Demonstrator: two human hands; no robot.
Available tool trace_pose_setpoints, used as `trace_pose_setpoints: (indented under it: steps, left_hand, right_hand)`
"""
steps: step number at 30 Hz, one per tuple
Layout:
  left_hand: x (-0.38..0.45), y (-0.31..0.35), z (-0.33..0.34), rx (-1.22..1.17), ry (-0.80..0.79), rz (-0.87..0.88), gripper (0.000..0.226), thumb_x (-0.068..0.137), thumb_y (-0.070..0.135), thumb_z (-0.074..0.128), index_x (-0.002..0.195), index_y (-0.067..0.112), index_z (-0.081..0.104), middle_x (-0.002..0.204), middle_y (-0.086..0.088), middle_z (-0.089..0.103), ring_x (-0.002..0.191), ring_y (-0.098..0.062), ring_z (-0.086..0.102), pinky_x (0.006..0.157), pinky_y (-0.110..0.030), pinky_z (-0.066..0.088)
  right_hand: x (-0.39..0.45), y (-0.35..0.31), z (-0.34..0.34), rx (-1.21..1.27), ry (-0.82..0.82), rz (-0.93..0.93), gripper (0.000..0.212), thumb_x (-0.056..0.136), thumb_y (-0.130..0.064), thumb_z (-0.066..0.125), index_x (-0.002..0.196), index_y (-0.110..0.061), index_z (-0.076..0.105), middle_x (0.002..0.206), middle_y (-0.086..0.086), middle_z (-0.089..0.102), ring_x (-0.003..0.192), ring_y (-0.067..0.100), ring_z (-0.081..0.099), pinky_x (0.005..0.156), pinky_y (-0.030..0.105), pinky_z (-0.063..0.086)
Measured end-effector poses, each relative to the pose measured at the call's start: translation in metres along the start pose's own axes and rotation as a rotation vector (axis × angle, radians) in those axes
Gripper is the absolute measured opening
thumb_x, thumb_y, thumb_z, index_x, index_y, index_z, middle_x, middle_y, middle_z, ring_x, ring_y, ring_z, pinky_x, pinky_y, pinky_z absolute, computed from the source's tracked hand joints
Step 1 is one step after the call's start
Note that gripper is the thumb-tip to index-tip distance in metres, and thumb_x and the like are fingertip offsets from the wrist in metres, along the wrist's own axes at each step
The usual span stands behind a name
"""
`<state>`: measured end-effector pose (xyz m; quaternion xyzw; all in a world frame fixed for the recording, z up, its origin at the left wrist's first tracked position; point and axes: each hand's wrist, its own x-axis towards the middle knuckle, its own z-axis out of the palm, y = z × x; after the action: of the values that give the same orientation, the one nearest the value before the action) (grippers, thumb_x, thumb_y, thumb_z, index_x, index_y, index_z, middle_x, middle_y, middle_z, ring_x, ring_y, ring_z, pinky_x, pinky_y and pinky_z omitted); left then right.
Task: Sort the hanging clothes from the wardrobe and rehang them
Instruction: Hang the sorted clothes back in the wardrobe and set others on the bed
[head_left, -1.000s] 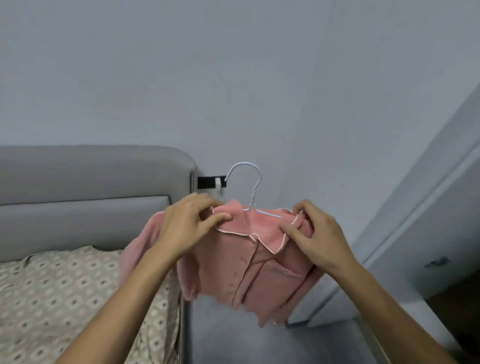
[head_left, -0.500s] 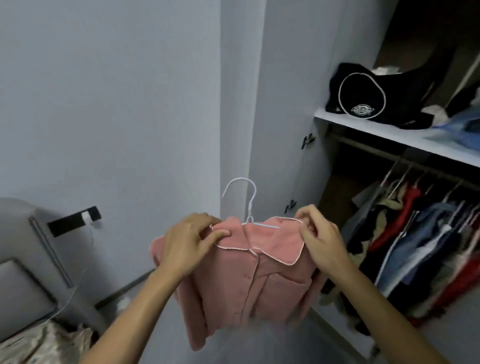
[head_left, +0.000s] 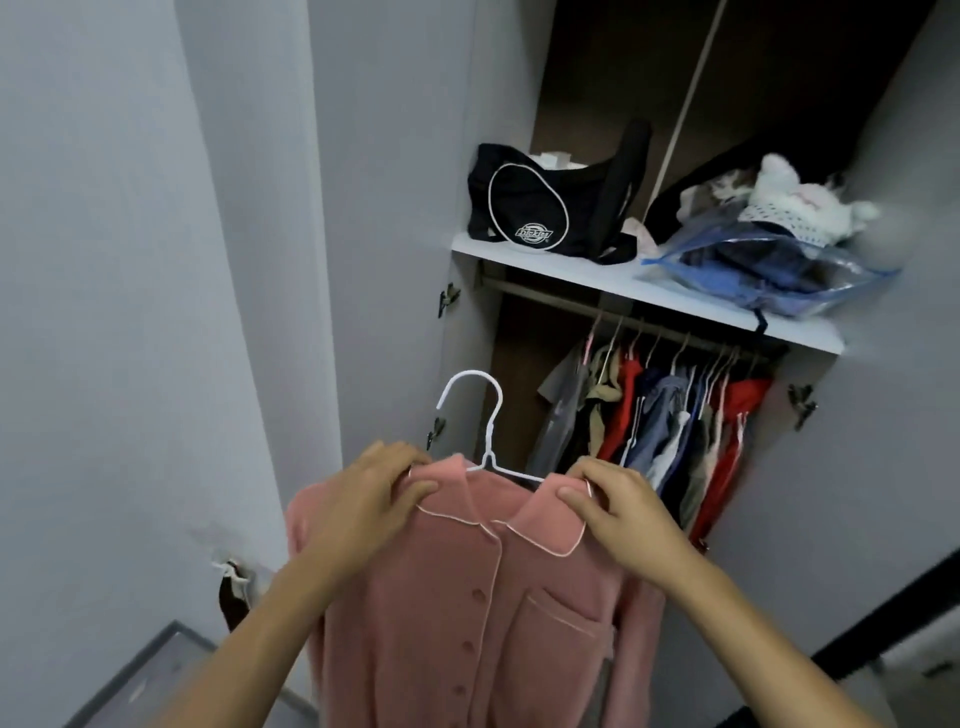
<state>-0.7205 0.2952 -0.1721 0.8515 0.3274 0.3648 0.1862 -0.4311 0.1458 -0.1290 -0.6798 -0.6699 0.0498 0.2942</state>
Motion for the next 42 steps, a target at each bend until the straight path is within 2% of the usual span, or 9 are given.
trace_pose_setpoints:
  steps: [9, 15, 19, 22, 28, 32, 36, 39, 42]
  left_hand:
    - [0.072, -0.013, 0.045, -0.105, -0.012, 0.103, 0.041, 0.097, 0.064, 0.047, 0.091, 0.029, 0.069, 0.079, 0.015, 0.052, 0.081, -0.007, 0.050, 0.069, -0.029, 0.044]
    - [0.123, -0.022, 0.106, -0.137, -0.097, 0.153, 0.060, 0.096, 0.078, 0.035, 0.098, 0.029, 0.070, 0.088, 0.016, 0.057, 0.086, -0.005, 0.053, 0.074, -0.029, 0.048]
    - [0.158, -0.033, 0.139, -0.139, -0.148, 0.173, 0.038, 0.097, 0.064, 0.047, 0.101, 0.033, 0.068, 0.090, 0.026, 0.053, 0.090, -0.002, 0.052, 0.075, -0.023, 0.044]
    - [0.188, -0.042, 0.156, -0.135, -0.194, 0.197, 0.027, 0.098, 0.057, 0.051, 0.102, 0.036, 0.066, 0.091, 0.030, 0.051, 0.091, -0.002, 0.050, 0.075, -0.024, 0.042]
    - [0.233, -0.057, 0.188, -0.064, -0.155, 0.212, 0.037, 0.101, 0.056, 0.047, 0.109, 0.029, 0.070, 0.095, 0.021, 0.046, 0.095, -0.001, 0.045, 0.079, -0.024, 0.038]
    - [0.254, -0.067, 0.217, -0.092, -0.097, 0.155, 0.040, 0.102, 0.050, 0.049, 0.125, 0.025, 0.070, 0.110, 0.013, 0.048, 0.104, -0.008, 0.049, 0.093, -0.039, 0.048]
    - [0.266, -0.068, 0.250, -0.152, -0.143, 0.002, 0.062, 0.096, 0.076, 0.043, 0.142, 0.035, 0.056, 0.146, 0.007, 0.041, 0.144, -0.019, 0.035, 0.120, -0.053, 0.033]
    - [0.292, -0.072, 0.272, -0.124, -0.153, -0.105, 0.077, 0.087, 0.090, 0.034, 0.147, 0.043, 0.048, 0.161, 0.004, 0.024, 0.153, -0.023, 0.021, 0.124, -0.053, 0.025]
    - [0.322, -0.083, 0.293, -0.133, -0.190, -0.142, 0.080, 0.085, 0.091, 0.033, 0.148, 0.044, 0.044, 0.166, -0.001, 0.021, 0.154, -0.024, 0.018, 0.124, -0.053, 0.024]
  right_hand:
    - [0.022, 0.020, 0.006, -0.002, 0.109, 0.093, 0.020, 0.105, -0.038, 0.059, 0.086, -0.033, 0.057, 0.084, -0.011, 0.060, 0.080, 0.011, 0.061, 0.073, 0.040, 0.052]
    - [0.040, 0.069, 0.007, -0.010, 0.125, 0.162, 0.015, 0.105, -0.037, 0.060, 0.093, -0.030, 0.064, 0.086, -0.015, 0.061, 0.083, 0.008, 0.062, 0.072, 0.033, 0.051]
    - [0.058, 0.107, 0.004, 0.024, 0.108, 0.146, 0.017, 0.104, -0.036, 0.063, 0.087, -0.035, 0.060, 0.081, -0.016, 0.058, 0.079, 0.009, 0.060, 0.067, 0.025, 0.046]
    - [0.074, 0.133, 0.003, -0.021, 0.077, 0.140, 0.019, 0.102, -0.041, 0.064, 0.085, -0.031, 0.064, 0.075, -0.012, 0.058, 0.072, 0.010, 0.060, 0.064, 0.030, 0.050]
    - [0.103, 0.172, 0.016, 0.231, 0.123, 0.233, 0.018, 0.098, -0.032, 0.072, 0.081, -0.026, 0.068, 0.070, -0.006, 0.060, 0.067, 0.015, 0.059, 0.061, 0.028, 0.045]
    - [0.120, 0.188, 0.030, 0.344, 0.179, 0.302, 0.019, 0.097, -0.028, 0.074, 0.079, -0.023, 0.069, 0.067, -0.002, 0.060, 0.063, 0.012, 0.056, 0.060, 0.025, 0.042]
    - [0.140, 0.200, 0.042, 0.400, 0.218, 0.359, 0.019, 0.096, -0.025, 0.075, 0.078, -0.023, 0.070, 0.062, -0.004, 0.058, 0.059, 0.006, 0.051, 0.058, 0.025, 0.040]
    - [0.161, 0.212, 0.052, 0.407, 0.270, 0.396, 0.022, 0.096, -0.022, 0.075, 0.074, -0.022, 0.068, 0.061, -0.001, 0.055, 0.059, 0.005, 0.048, 0.059, 0.026, 0.040]
    - [0.183, 0.225, 0.066, 0.442, 0.314, 0.438, 0.031, 0.096, -0.022, 0.073, 0.068, -0.021, 0.059, 0.063, 0.000, 0.050, 0.062, 0.008, 0.046, 0.062, 0.032, 0.040]
